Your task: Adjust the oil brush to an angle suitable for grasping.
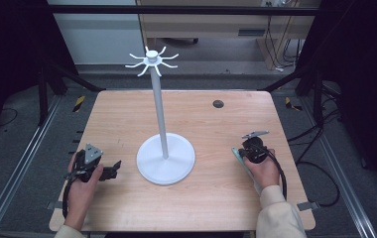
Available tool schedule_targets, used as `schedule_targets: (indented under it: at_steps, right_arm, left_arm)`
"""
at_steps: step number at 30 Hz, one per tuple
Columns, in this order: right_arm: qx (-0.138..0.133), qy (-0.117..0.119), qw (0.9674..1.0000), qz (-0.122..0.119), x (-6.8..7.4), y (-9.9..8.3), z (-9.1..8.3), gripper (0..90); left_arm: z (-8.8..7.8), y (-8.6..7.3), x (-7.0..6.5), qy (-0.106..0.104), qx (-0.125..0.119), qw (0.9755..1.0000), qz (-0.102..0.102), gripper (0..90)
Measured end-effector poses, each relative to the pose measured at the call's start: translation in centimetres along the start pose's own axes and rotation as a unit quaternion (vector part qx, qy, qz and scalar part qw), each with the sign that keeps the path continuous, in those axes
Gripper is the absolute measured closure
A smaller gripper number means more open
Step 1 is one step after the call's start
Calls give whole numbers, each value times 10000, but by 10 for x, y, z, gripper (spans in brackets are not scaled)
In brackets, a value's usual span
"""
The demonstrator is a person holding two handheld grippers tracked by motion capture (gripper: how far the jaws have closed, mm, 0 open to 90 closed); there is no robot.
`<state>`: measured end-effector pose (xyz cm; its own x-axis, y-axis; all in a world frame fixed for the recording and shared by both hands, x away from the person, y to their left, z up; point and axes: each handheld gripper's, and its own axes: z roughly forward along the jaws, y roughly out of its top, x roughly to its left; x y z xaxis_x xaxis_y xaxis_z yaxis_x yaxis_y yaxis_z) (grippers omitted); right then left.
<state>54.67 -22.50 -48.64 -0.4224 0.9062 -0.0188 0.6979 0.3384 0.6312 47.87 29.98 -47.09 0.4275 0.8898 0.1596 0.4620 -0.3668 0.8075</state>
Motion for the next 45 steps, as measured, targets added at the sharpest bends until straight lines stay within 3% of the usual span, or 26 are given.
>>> schedule_targets:
  at_steps: [4, 9, 10, 12, 18, 33, 35, 38, 41, 45]
  right_arm:
    - [6, 203, 9998, -38, 3, 1, -2, 900]
    - [6, 278, 9995, -129, 8, 3, -4, 900]
    - [7, 447, 9989, -135, 11, 3, -4, 900]
    - [0, 402, 9990, -205, 12, 3, -3, 900]
    - [-74, 257, 9996, -98, 6, 4, -6, 900]
    - [49, 227, 9997, -6, 3, 1, -1, 900]
    - [54, 292, 9996, -36, 4, 1, -1, 900]
    - [85, 574, 9983, -72, 7, 1, -2, 900]
    - [141, 774, 9965, -294, 14, 1, -3, 900]
    - [235, 904, 9948, -414, 22, 0, -5, 900]
  left_arm:
    - [0, 0, 0, -14, 18, 10000, 15, 27]
    - [1, 0, -1, -23, 38, 10000, 34, 28]
    - [1, 0, -1, -22, 26, 10000, 25, 28]
    - [1, 0, -1, -26, 33, 10000, 27, 28]
    - [1, 0, -1, -32, 43, 10000, 31, 28]
    - [1, 0, -1, -34, 29, 10000, 26, 28]
    - [2, 0, -1, -43, 46, 10000, 31, 29]
    - [2, 0, -1, -47, 51, 10000, 35, 28]
    - [1, 0, -1, -44, 47, 10000, 27, 28]
    - [1, 0, -1, -45, 56, 10000, 31, 28]
